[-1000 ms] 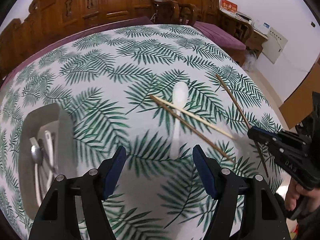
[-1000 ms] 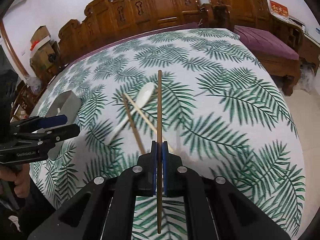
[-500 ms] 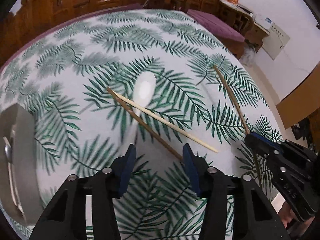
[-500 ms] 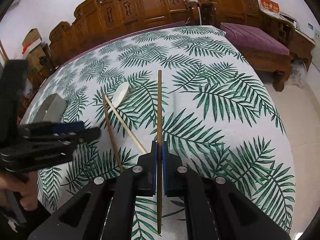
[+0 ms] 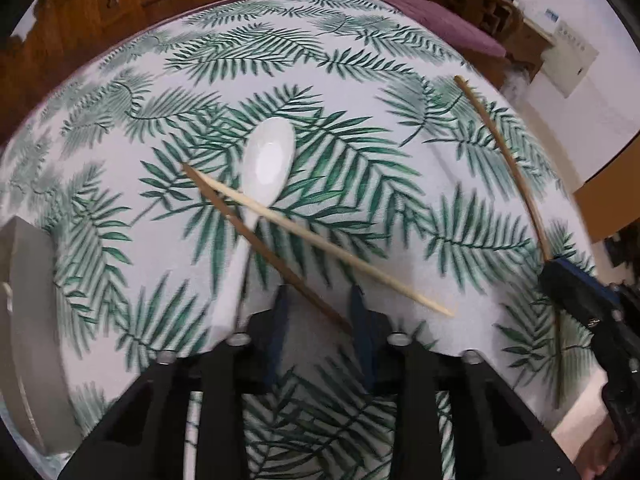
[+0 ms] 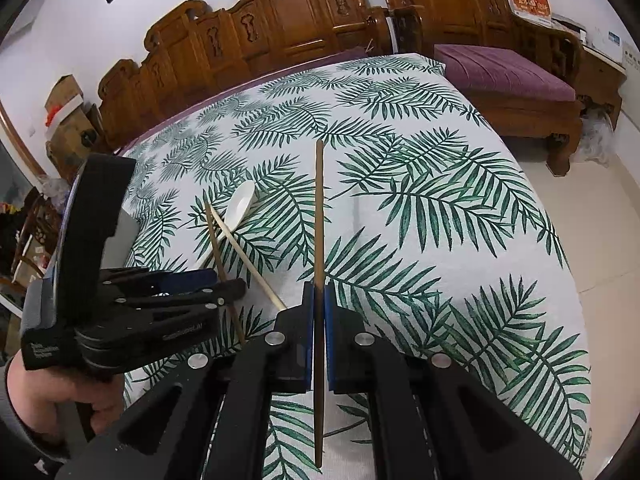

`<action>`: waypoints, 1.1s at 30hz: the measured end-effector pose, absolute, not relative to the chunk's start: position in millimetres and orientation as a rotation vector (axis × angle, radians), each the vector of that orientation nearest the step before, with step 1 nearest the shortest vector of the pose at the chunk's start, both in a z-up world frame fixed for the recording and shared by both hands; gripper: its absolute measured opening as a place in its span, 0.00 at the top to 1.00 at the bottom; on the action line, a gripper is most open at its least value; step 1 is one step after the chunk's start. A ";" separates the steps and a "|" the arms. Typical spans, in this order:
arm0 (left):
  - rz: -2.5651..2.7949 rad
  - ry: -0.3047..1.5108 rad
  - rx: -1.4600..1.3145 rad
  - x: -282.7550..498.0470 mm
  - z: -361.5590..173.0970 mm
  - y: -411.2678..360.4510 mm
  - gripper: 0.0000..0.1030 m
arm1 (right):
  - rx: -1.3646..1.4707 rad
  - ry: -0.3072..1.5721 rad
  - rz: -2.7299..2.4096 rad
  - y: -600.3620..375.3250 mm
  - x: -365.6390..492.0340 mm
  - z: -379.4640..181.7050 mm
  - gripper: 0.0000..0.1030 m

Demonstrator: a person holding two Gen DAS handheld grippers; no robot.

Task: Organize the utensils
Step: 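Grasp the other wooden chopstick with the left gripper, then carry the chopstick into the grey tray and open the left gripper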

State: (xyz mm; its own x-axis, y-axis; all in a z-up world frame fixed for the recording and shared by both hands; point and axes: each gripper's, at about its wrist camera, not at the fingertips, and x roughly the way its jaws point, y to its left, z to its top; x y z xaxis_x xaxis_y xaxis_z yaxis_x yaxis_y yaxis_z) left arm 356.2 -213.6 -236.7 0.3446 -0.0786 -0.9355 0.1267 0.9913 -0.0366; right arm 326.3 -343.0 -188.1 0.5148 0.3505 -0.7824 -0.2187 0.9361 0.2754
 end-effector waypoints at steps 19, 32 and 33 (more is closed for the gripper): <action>-0.191 1.199 0.040 318.0 -210.8 -172.0 0.96 | 0.090 0.969 0.394 -314.9 317.6 -182.0 0.94; -0.212 1.090 0.016 297.5 -156.3 -122.5 0.96 | 0.047 0.921 0.469 -265.0 306.2 -149.1 0.94; -0.211 1.082 0.014 296.0 -152.4 -117.8 0.96 | 0.050 0.914 0.473 -260.3 305.8 -144.8 0.94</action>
